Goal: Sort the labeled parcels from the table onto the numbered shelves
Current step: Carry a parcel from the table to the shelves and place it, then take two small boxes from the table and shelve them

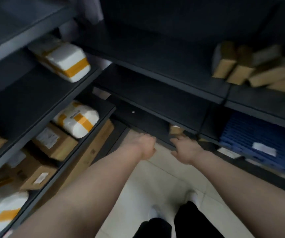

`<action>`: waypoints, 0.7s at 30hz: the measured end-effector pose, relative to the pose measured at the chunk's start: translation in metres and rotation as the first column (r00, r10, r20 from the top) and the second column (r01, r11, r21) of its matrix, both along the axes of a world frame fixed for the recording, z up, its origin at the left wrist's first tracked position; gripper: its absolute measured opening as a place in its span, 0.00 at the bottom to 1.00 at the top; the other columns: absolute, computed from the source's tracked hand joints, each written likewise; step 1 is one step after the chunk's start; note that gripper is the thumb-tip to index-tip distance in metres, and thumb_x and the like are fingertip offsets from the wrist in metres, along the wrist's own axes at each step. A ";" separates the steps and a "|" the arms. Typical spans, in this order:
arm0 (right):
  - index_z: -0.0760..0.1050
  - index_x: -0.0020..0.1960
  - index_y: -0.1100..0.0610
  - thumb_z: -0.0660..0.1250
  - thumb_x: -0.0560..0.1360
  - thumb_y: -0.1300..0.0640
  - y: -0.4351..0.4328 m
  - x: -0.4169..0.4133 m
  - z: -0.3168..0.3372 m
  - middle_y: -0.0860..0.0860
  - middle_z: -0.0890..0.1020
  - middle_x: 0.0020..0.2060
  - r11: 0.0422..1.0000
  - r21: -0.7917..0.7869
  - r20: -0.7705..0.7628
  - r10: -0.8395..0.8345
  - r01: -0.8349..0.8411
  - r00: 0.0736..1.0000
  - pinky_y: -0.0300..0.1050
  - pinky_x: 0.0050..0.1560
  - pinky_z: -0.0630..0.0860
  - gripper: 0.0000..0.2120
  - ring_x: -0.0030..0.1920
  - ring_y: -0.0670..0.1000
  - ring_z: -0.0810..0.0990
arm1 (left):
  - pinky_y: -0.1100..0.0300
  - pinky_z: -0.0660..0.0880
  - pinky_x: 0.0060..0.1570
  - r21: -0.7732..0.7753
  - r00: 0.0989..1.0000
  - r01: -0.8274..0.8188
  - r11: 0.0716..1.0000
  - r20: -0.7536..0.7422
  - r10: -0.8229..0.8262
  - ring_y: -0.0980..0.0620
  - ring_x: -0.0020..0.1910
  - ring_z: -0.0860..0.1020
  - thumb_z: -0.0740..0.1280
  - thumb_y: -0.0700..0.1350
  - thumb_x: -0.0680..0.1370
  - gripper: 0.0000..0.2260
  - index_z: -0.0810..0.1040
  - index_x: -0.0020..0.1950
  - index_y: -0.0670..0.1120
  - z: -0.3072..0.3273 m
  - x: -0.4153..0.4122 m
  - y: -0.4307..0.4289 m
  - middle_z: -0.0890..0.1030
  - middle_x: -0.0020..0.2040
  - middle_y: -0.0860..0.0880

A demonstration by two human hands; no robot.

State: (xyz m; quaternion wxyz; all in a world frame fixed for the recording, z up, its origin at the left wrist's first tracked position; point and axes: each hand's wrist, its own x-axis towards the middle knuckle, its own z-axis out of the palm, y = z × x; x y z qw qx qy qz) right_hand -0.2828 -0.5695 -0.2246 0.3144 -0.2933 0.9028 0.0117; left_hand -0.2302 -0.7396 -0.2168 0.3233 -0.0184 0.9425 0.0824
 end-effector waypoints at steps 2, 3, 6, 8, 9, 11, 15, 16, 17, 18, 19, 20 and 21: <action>0.56 0.77 0.53 0.57 0.80 0.47 0.047 0.009 0.006 0.55 0.58 0.76 0.993 0.005 0.001 -0.118 0.118 0.993 0.53 0.73 0.58 0.28 0.76 0.57 0.54 | 0.48 0.68 0.66 0.010 0.995 0.101 0.995 -0.022 -0.101 0.41 0.68 0.68 0.59 0.50 0.81 0.21 0.68 0.72 0.44 0.004 -0.015 0.042 0.70 0.70 0.41; 0.56 0.77 0.53 0.57 0.80 0.47 0.072 0.014 0.009 0.55 0.58 0.76 0.984 0.010 -0.009 -0.180 0.180 0.984 0.54 0.74 0.57 0.28 0.77 0.56 0.52 | 0.47 0.68 0.67 0.024 0.989 0.144 0.989 -0.034 -0.143 0.41 0.68 0.68 0.60 0.50 0.81 0.21 0.68 0.72 0.44 0.007 -0.021 0.065 0.70 0.70 0.42; 0.58 0.77 0.54 0.58 0.80 0.47 0.150 0.031 0.019 0.55 0.60 0.75 0.928 0.022 -0.035 -0.371 0.372 0.928 0.54 0.73 0.60 0.27 0.76 0.56 0.54 | 0.48 0.68 0.67 0.043 0.951 0.306 0.951 -0.062 -0.304 0.41 0.69 0.68 0.61 0.51 0.81 0.22 0.68 0.73 0.43 0.022 -0.035 0.139 0.70 0.71 0.42; 0.58 0.76 0.54 0.58 0.80 0.47 0.202 0.047 0.026 0.55 0.61 0.75 0.872 0.020 -0.049 -0.488 0.489 0.871 0.54 0.73 0.59 0.27 0.76 0.56 0.55 | 0.48 0.67 0.68 0.038 0.900 0.431 0.902 -0.088 -0.426 0.42 0.69 0.68 0.61 0.51 0.81 0.22 0.68 0.73 0.43 0.031 -0.040 0.192 0.70 0.71 0.42; 0.57 0.77 0.53 0.58 0.80 0.47 0.227 0.056 0.030 0.54 0.60 0.75 0.840 0.014 -0.057 -0.542 0.543 0.839 0.54 0.73 0.58 0.28 0.76 0.56 0.53 | 0.48 0.67 0.68 0.035 0.873 0.484 0.875 -0.094 -0.479 0.42 0.70 0.67 0.61 0.51 0.81 0.22 0.68 0.73 0.44 0.034 -0.041 0.219 0.70 0.71 0.43; 0.56 0.77 0.53 0.58 0.80 0.48 0.278 0.079 0.035 0.53 0.58 0.77 0.768 -0.002 -0.070 -0.639 0.641 0.766 0.55 0.74 0.56 0.28 0.77 0.55 0.51 | 0.49 0.68 0.66 0.033 0.818 0.571 0.820 -0.100 -0.566 0.43 0.69 0.68 0.61 0.51 0.81 0.21 0.69 0.71 0.44 0.039 -0.039 0.275 0.71 0.70 0.43; 0.56 0.77 0.52 0.58 0.80 0.47 0.386 0.139 0.045 0.51 0.57 0.77 0.616 -0.011 -0.108 -0.784 0.788 0.612 0.54 0.74 0.57 0.28 0.77 0.54 0.51 | 0.49 0.70 0.62 0.029 0.693 0.719 0.694 -0.112 -0.713 0.43 0.67 0.68 0.60 0.51 0.82 0.18 0.70 0.69 0.45 0.051 -0.017 0.394 0.71 0.69 0.43; 0.57 0.77 0.52 0.58 0.80 0.47 0.414 0.156 0.048 0.51 0.58 0.76 0.571 -0.005 -0.123 -0.815 0.821 0.567 0.54 0.73 0.58 0.28 0.77 0.54 0.52 | 0.48 0.69 0.64 0.032 0.664 0.746 0.665 -0.107 -0.740 0.43 0.69 0.67 0.59 0.52 0.82 0.20 0.69 0.71 0.45 0.053 -0.008 0.425 0.70 0.71 0.43; 0.58 0.76 0.52 0.58 0.80 0.46 0.442 0.174 0.051 0.51 0.60 0.76 0.524 0.002 -0.138 -0.844 0.852 0.519 0.54 0.73 0.60 0.27 0.77 0.54 0.54 | 0.47 0.68 0.66 0.035 0.633 0.773 0.633 -0.103 -0.767 0.42 0.71 0.66 0.59 0.52 0.82 0.20 0.68 0.72 0.45 0.055 0.002 0.456 0.68 0.72 0.43; 0.59 0.76 0.52 0.58 0.80 0.46 0.470 0.192 0.055 0.51 0.62 0.74 0.474 0.008 -0.153 -0.869 0.880 0.470 0.54 0.72 0.62 0.26 0.76 0.54 0.56 | 0.46 0.68 0.66 0.034 0.599 0.800 0.599 -0.103 -0.794 0.42 0.71 0.66 0.59 0.52 0.82 0.21 0.67 0.73 0.45 0.056 0.013 0.488 0.68 0.72 0.43; 0.60 0.75 0.51 0.58 0.79 0.46 0.498 0.209 0.059 0.51 0.64 0.73 0.427 0.011 -0.167 -0.891 0.904 0.423 0.54 0.71 0.63 0.26 0.75 0.54 0.58 | 0.45 0.68 0.66 0.028 0.560 0.828 0.561 -0.109 -0.821 0.42 0.70 0.66 0.60 0.53 0.82 0.21 0.67 0.73 0.45 0.057 0.024 0.520 0.69 0.72 0.43; 0.61 0.75 0.51 0.59 0.79 0.46 0.525 0.225 0.063 0.51 0.65 0.73 0.382 0.014 -0.176 -0.909 0.924 0.378 0.53 0.70 0.64 0.26 0.74 0.54 0.59 | 0.45 0.69 0.66 0.024 0.517 0.855 0.518 -0.119 -0.848 0.43 0.70 0.67 0.60 0.53 0.81 0.21 0.68 0.72 0.45 0.059 0.036 0.552 0.70 0.71 0.44; 0.62 0.74 0.52 0.59 0.79 0.45 0.550 0.240 0.067 0.52 0.66 0.72 0.341 0.014 -0.186 -0.923 0.940 0.338 0.53 0.70 0.64 0.25 0.74 0.54 0.60 | 0.45 0.69 0.65 0.019 0.471 0.881 0.473 -0.132 -0.872 0.43 0.69 0.68 0.60 0.53 0.81 0.20 0.69 0.71 0.45 0.062 0.047 0.582 0.71 0.69 0.44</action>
